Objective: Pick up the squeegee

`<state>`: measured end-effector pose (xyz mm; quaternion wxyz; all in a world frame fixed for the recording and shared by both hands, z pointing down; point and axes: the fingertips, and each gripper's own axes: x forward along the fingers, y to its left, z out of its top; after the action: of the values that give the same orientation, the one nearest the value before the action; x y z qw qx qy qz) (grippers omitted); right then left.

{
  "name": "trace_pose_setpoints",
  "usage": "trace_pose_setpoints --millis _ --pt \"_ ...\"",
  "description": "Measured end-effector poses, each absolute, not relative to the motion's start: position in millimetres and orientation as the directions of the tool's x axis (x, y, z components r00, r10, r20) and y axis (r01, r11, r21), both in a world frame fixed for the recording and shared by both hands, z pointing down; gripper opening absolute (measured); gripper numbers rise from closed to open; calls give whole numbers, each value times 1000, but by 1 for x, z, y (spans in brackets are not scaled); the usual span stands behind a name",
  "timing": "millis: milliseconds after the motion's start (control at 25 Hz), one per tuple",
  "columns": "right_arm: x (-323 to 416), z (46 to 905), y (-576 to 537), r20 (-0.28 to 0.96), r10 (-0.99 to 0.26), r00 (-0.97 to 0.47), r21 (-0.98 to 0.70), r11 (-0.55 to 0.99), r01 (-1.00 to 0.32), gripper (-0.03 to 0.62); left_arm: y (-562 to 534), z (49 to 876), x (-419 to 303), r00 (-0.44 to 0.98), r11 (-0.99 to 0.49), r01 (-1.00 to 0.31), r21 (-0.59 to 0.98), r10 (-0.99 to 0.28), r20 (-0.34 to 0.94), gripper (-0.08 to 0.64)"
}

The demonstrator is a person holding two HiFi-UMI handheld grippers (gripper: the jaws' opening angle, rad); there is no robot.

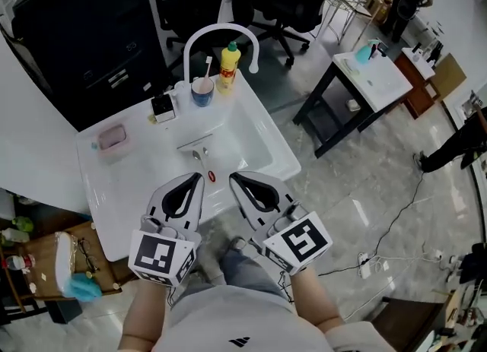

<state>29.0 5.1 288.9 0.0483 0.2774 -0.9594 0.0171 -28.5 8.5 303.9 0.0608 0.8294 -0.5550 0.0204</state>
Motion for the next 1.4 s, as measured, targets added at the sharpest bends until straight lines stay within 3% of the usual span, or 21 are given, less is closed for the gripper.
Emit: trace_pose_setpoints --millis 560,880,1400 --pt "57 302 -58 95 -425 -900 -60 900 -431 9 -45 318 9 293 -283 -956 82 -943 160 14" --pt "42 313 -75 100 -408 -908 -90 905 -416 9 -64 347 -7 281 -265 -959 98 -928 246 15" --pt "11 321 -122 153 -482 -863 -84 864 -497 9 -121 416 -42 410 -369 -912 180 -804 431 66"
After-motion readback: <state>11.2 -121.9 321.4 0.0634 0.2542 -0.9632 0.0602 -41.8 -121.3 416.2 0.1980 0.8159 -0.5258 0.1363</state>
